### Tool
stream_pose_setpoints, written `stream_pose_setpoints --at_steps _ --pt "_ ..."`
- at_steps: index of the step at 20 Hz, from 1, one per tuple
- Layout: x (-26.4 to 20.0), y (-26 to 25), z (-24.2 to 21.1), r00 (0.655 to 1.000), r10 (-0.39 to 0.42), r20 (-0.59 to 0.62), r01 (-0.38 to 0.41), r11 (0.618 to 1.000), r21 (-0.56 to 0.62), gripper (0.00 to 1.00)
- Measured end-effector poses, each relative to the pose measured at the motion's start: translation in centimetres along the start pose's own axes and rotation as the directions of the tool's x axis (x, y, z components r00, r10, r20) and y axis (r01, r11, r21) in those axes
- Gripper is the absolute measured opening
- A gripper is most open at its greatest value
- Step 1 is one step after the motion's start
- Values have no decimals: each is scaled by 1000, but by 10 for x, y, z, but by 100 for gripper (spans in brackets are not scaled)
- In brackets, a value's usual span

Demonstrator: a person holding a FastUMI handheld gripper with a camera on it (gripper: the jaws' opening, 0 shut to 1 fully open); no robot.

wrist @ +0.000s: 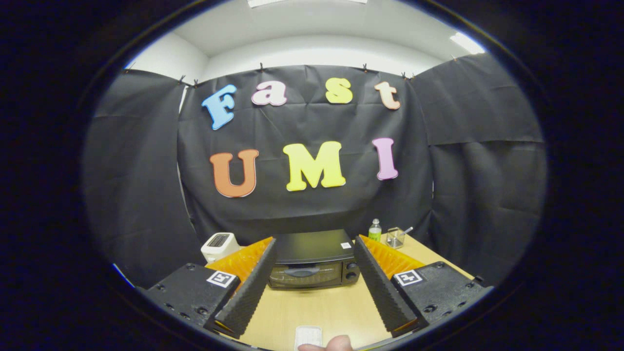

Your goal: Open the toaster oven, put the food inside, and close the toaster oven door.

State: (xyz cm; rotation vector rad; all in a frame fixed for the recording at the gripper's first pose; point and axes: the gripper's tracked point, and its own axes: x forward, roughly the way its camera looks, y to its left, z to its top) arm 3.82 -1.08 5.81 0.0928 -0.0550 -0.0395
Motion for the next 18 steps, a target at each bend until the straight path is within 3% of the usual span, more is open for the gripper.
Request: stream_pose_setpoints --at_steps 18 --pt "-29 12 -14 999 30 -21 -30 1000 -3 100"
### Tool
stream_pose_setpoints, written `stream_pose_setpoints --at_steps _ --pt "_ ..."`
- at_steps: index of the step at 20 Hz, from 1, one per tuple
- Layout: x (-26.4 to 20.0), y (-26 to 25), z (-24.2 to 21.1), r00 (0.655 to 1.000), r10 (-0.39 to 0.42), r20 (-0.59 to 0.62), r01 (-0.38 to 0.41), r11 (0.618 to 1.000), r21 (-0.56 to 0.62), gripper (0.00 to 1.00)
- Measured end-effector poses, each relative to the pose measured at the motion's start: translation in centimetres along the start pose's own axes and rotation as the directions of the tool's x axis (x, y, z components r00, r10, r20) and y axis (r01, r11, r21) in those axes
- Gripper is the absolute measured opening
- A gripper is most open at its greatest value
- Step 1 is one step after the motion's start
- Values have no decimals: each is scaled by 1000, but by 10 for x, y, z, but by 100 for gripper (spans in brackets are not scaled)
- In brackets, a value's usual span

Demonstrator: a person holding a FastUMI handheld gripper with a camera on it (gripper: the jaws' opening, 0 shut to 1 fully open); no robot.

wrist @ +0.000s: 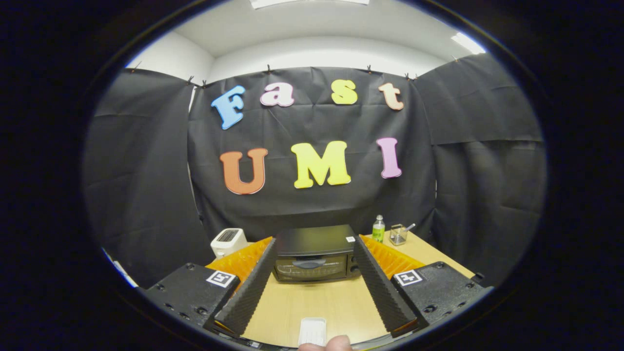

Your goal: Open the toaster oven, put the food inside, and close the toaster oven door.

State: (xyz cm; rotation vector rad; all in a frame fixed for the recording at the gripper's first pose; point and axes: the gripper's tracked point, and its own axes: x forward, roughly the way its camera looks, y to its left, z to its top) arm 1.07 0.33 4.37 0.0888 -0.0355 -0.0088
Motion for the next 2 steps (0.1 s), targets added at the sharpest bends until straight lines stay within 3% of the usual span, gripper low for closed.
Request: stream_pose_setpoints --at_steps 2 --pt "3 -1 -3 1000 -4 -8 4 1000 -9 100"
